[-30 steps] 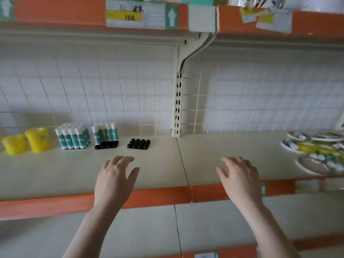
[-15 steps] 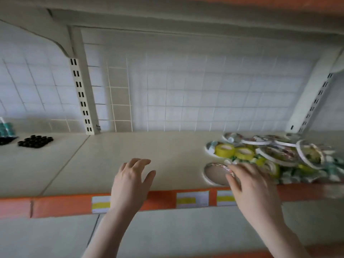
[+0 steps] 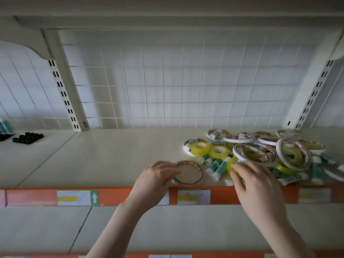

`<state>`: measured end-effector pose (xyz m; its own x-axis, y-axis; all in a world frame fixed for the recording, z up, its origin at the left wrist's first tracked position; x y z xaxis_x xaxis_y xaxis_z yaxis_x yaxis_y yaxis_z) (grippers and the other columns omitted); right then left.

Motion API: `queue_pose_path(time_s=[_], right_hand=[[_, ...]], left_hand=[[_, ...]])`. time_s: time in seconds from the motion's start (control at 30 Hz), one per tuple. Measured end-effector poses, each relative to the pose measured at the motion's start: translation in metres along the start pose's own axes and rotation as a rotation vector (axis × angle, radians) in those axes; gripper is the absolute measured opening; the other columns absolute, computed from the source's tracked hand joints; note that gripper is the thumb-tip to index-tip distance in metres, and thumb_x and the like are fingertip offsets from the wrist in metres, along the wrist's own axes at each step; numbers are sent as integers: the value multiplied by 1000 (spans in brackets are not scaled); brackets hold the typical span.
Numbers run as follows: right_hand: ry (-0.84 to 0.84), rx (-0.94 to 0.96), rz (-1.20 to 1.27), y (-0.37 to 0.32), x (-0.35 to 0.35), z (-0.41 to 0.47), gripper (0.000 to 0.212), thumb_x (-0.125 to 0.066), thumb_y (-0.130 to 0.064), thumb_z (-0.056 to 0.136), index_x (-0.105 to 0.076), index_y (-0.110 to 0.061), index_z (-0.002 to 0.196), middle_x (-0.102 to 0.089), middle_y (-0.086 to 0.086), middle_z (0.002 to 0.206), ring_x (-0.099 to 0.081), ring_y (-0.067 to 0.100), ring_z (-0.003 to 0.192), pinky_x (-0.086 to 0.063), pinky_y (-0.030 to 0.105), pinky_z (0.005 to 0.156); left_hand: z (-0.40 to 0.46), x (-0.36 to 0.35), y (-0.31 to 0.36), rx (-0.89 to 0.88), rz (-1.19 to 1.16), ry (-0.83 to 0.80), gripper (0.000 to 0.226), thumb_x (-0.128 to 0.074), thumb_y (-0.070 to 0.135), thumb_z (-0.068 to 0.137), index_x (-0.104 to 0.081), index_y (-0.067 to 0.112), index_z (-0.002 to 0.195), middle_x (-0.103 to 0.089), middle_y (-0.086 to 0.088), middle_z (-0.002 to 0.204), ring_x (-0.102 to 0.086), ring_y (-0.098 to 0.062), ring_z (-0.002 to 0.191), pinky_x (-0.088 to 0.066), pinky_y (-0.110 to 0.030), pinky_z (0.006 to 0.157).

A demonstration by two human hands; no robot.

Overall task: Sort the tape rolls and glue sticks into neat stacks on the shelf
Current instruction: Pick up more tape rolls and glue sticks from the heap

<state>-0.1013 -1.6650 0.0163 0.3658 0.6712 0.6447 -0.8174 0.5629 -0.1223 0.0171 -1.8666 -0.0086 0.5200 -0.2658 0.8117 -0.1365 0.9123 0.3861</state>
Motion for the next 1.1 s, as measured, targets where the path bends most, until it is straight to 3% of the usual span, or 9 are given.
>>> queue_pose_path(time_s=[0.1,0.2,0.3,0.4,0.57,0.7,0.83,0.97,1.1], right_hand=[[9,25,-4,0,-3,10,16,-73,-5,73,-72,-6,89,-69,7,84,-64,31,75,-54,38,68],[-14,39,2,-1,-9,22,15,-73,-6,74,-71,-7,89,-68,7,82,-63,30,76,-55,39,67],[-41,59,5,-5,-19,32,16,-73,-7,74,-71,-7,90,-68,6,83,-63,30,76,-55,40,67],[-82,98,11,-12,-33,41,15,-74,-8,73,-72,-9,89,-69,5,82,-63,28,76,-55,38,64],[-186,185,-19,-23,-62,59,10,-77,-15,71,-71,-12,78,-67,1,74,-60,24,73,-53,34,61],[-323,221,-102,-28,-86,68,17,-82,-21,66,-69,-12,74,-64,1,74,-58,24,78,-53,36,62],[-393,204,-150,-28,-97,74,8,-74,-19,76,-68,-17,80,-61,0,86,-53,21,88,-48,32,72],[-431,206,-165,-26,-102,77,12,-76,-17,73,-65,-20,71,-58,-3,81,-52,18,81,-45,30,69],[-411,272,-135,-24,-104,79,12,-59,-33,89,-64,-24,94,-56,-6,103,-47,16,102,-39,28,86]], left_hand=[[7,-5,0,-72,14,-175,35,-48,9,88,-70,24,109,-61,11,124,-46,-9,123,-35,-19,99],[19,-2,0,-106,-6,-259,34,-44,17,84,-73,21,102,-68,10,111,-45,-2,114,-37,-18,96],[23,2,-9,-105,43,-323,31,-57,11,84,-72,28,104,-66,17,111,-50,1,111,-37,-17,98],[22,5,-19,-102,48,-336,23,-67,25,81,-71,33,102,-65,20,109,-52,2,109,-41,-21,96],[19,13,-31,-125,77,-301,32,-53,58,75,-69,33,89,-68,16,87,-58,-2,91,-50,-31,80],[13,22,-37,-97,141,-189,23,-53,49,80,-66,29,82,-63,10,78,-58,-12,78,-47,-27,71],[4,32,-38,-102,216,-70,36,-39,49,82,-63,23,80,-62,8,73,-56,-17,68,-39,-22,63],[-4,40,-46,-12,211,-9,42,-31,53,79,-60,24,85,-62,5,80,-56,-18,77,-42,-28,65],[-16,52,-51,23,244,58,27,-39,47,78,-58,28,83,-60,11,77,-55,-13,74,-36,-22,58]])
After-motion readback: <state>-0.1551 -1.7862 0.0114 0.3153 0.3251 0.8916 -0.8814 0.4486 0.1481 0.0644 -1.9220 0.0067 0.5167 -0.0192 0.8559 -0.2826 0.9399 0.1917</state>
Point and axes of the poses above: each hand's wrist, its own z-axis towards the middle knuckle, its own x-axis out of the back of the hand, y = z × x, the point moved 5 cm from there along z, towards the middle knuckle
